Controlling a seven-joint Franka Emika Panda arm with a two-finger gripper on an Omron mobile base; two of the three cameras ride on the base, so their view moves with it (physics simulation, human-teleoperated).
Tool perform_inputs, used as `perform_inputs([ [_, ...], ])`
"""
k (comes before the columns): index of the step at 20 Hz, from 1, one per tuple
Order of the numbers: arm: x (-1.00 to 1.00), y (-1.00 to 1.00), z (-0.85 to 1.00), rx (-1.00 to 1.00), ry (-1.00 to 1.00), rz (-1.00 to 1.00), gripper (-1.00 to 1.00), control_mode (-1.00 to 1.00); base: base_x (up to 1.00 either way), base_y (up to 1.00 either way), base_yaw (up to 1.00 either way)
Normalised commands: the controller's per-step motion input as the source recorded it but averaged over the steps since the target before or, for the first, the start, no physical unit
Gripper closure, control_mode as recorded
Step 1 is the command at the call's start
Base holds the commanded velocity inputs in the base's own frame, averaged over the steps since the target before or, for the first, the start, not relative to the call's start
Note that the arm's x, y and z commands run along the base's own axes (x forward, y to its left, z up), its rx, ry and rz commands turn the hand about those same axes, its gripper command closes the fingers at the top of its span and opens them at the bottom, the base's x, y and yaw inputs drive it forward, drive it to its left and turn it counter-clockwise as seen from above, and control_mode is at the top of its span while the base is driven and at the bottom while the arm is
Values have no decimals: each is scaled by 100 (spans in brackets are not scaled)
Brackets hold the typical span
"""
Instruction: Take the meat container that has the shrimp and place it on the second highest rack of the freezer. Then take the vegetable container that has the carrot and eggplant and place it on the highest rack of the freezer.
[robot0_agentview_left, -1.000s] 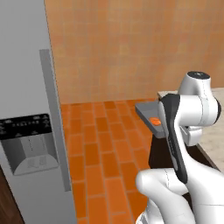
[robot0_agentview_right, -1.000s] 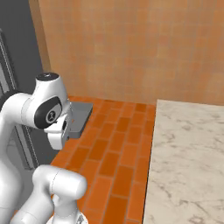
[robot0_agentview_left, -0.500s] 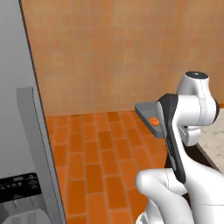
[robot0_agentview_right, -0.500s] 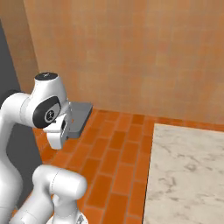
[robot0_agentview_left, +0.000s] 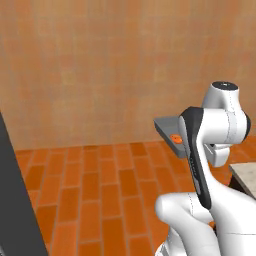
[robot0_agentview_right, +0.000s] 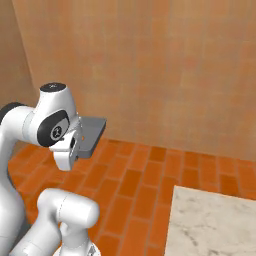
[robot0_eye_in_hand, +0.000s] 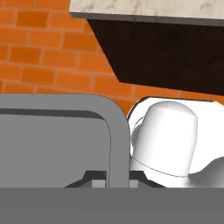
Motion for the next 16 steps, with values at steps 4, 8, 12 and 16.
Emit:
perform_inputs([
  [4,0,0,0,0,0,0,100,100,100,0,14],
  [8,0,0,0,0,0,0,100,100,52,0,79],
  [12,0,0,0,0,0,0,100,100,0,0,100],
  [16,0,0,0,0,0,0,100,100,0,0,100],
])
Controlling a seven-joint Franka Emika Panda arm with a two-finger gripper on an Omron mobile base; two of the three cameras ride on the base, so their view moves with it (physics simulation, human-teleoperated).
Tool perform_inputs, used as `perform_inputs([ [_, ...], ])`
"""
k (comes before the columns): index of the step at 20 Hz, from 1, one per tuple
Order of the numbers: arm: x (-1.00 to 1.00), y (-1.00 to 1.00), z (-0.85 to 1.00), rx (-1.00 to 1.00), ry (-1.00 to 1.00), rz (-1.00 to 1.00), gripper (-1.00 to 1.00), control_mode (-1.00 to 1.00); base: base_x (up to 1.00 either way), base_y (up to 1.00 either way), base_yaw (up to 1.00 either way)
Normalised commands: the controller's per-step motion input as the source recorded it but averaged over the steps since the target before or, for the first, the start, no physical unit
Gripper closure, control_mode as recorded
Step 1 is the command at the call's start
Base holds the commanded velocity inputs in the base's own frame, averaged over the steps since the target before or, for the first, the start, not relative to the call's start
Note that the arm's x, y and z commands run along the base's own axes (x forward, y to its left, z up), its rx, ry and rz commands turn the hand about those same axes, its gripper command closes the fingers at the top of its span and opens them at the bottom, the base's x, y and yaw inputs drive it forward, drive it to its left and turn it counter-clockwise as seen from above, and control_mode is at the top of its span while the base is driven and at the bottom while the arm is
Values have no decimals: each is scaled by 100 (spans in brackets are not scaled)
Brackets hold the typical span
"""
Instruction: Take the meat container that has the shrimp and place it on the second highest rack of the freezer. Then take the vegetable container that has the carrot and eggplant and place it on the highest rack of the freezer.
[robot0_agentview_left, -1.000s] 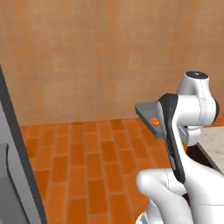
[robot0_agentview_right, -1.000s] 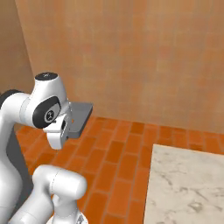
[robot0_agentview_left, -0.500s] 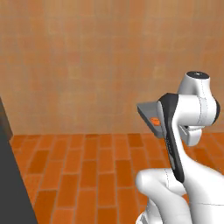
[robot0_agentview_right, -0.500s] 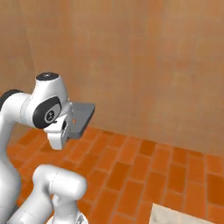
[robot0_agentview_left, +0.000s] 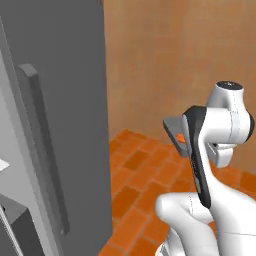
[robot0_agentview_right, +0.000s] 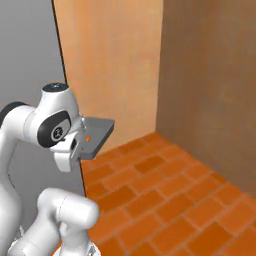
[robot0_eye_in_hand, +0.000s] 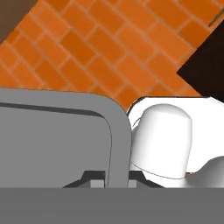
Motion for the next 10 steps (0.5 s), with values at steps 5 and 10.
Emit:
perform_inputs([
  [5,0,0,0,0,0,0,100,100,0,0,100],
  [10,0,0,0,0,0,0,100,100,1,0,100],
])
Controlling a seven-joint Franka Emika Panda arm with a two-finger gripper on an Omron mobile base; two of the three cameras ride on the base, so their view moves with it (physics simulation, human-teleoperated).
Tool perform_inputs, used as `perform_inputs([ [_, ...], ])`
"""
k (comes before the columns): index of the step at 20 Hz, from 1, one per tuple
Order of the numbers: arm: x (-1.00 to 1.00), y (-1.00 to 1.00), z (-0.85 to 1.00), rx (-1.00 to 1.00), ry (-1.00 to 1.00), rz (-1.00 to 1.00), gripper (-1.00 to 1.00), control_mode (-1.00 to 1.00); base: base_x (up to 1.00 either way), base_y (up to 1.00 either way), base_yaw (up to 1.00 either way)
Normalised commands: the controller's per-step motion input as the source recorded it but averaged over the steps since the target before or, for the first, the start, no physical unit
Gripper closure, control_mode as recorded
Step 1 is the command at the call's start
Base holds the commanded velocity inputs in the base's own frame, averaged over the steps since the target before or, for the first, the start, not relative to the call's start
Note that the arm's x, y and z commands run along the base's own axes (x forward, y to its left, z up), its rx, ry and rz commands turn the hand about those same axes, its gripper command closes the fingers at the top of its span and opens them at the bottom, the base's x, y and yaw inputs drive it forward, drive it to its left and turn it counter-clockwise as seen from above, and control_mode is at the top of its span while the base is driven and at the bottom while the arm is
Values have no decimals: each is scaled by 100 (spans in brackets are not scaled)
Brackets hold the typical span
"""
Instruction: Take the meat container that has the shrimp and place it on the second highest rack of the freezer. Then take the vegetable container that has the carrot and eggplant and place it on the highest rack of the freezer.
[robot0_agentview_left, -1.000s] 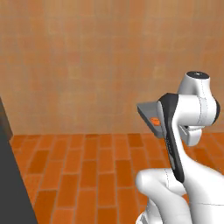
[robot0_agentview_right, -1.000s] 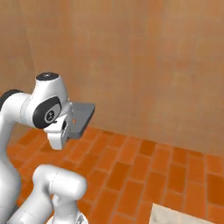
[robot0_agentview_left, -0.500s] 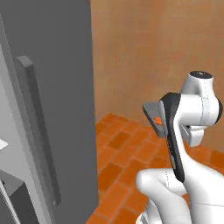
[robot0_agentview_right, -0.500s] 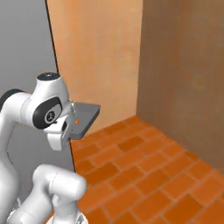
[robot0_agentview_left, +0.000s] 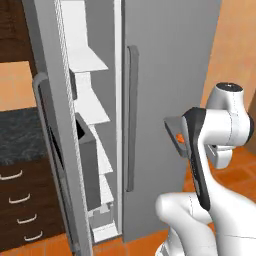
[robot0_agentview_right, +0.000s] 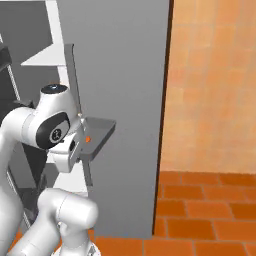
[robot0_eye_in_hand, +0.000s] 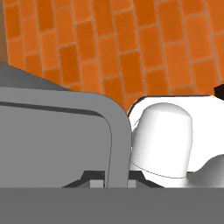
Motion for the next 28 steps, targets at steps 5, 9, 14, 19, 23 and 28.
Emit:
perform_inputs([
  [5,0,0,0,0,0,0,100,100,26,-9,89],
  [9,0,0,0,0,0,0,100,100,46,-14,76],
  [14,0,0,0,0,0,0,100,100,43,-18,48],
  [19,0,0,0,0,0,0,100,100,12,0,21],
  [23,0,0,0,0,0,0,100,100,10,-40,-9],
  [28,0,0,0,0,0,0,100,100,20,-49,-23],
])
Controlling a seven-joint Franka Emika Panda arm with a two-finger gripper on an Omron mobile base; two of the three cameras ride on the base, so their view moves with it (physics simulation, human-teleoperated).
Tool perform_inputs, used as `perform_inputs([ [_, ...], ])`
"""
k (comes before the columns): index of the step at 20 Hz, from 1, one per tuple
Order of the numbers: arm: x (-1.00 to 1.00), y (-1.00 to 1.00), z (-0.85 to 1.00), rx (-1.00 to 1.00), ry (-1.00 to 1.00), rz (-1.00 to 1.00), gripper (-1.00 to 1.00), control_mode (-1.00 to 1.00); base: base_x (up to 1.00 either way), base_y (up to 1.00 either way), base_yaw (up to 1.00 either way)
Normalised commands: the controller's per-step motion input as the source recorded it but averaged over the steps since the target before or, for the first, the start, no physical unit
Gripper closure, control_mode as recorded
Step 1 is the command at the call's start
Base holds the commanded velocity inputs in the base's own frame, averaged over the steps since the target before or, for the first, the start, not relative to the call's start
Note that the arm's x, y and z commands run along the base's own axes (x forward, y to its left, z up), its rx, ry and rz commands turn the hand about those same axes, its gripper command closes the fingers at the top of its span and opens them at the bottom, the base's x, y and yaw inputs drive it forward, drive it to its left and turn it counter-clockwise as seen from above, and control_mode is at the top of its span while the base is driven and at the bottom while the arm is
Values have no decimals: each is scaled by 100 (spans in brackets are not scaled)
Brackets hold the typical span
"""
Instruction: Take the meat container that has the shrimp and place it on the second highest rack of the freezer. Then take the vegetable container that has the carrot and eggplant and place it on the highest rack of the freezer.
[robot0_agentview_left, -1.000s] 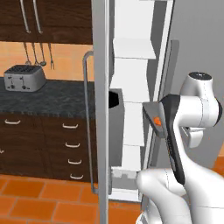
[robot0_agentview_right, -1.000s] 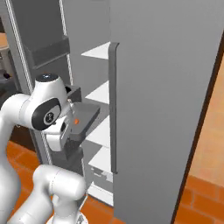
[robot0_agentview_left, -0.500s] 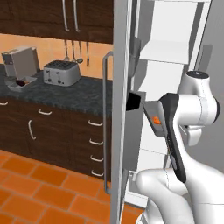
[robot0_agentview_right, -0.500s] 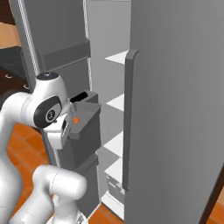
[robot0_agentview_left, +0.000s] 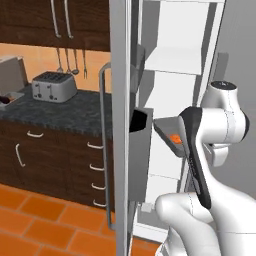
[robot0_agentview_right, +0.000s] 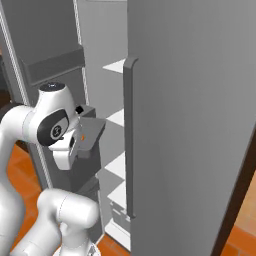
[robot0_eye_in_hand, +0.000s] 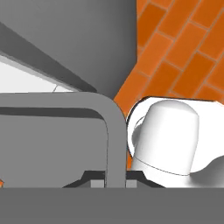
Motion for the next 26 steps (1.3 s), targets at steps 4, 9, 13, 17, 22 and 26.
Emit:
perform_inputs([
  [4,0,0,0,0,0,0,100,100,28,-26,-20],
  [9,0,0,0,0,0,0,100,100,28,0,-9],
  [13,0,0,0,0,0,0,100,100,62,0,-2],
  [17,0,0,0,0,0,0,100,100,71,0,-4],
  [22,0,0,0,0,0,0,100,100,37,0,-5],
  [26,16,0,0,0,0,-12,100,-100,0,0,0],
])
